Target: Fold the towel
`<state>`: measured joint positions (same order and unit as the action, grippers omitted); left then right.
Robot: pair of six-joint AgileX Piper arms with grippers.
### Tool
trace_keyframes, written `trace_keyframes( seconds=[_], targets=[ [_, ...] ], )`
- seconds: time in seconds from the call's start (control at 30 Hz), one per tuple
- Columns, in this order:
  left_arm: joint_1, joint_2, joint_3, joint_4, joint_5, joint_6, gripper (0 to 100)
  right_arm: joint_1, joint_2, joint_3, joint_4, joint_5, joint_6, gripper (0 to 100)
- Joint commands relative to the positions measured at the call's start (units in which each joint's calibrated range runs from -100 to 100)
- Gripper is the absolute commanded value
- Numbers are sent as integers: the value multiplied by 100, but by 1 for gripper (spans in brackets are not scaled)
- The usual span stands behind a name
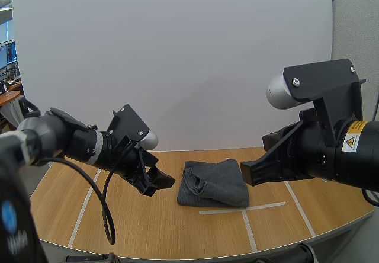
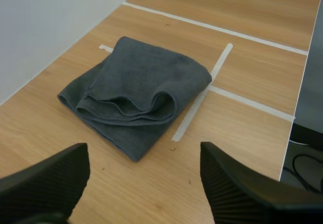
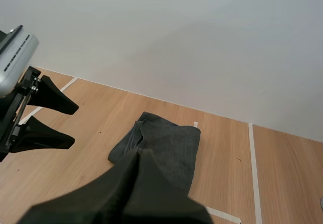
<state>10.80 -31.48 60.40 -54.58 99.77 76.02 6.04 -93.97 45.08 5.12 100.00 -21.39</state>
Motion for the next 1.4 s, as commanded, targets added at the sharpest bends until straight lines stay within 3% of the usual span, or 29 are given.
trace_keyframes(
  seconds=[0.0,0.33,0.43,0.53,0.63,0.8,1.03,1.37],
  targets=[
    [-17,198,16,-238,23,190,100,-26,-49,19,69,0,13,0],
    [-56,337,3,-448,23,463,100,-26,-49,19,489,0,13,0],
    [-298,492,-110,-338,23,386,100,-26,-49,19,488,0,13,0],
    [-637,728,-301,-309,23,321,100,-26,-49,19,488,0,13,0],
    [-820,1020,-529,-22,-1365,-70,100,-26,-49,19,488,0,13,0],
    [-811,1669,-1020,-42,-1596,-463,100,-78,-49,19,476,0,13,0],
    [-811,3036,-2523,-85,-16,-1922,100,-158,-49,19,490,0,13,0],
    [-821,4641,-4033,-116,23,-3070,100,-158,-49,19,490,0,13,0]
  ],
)
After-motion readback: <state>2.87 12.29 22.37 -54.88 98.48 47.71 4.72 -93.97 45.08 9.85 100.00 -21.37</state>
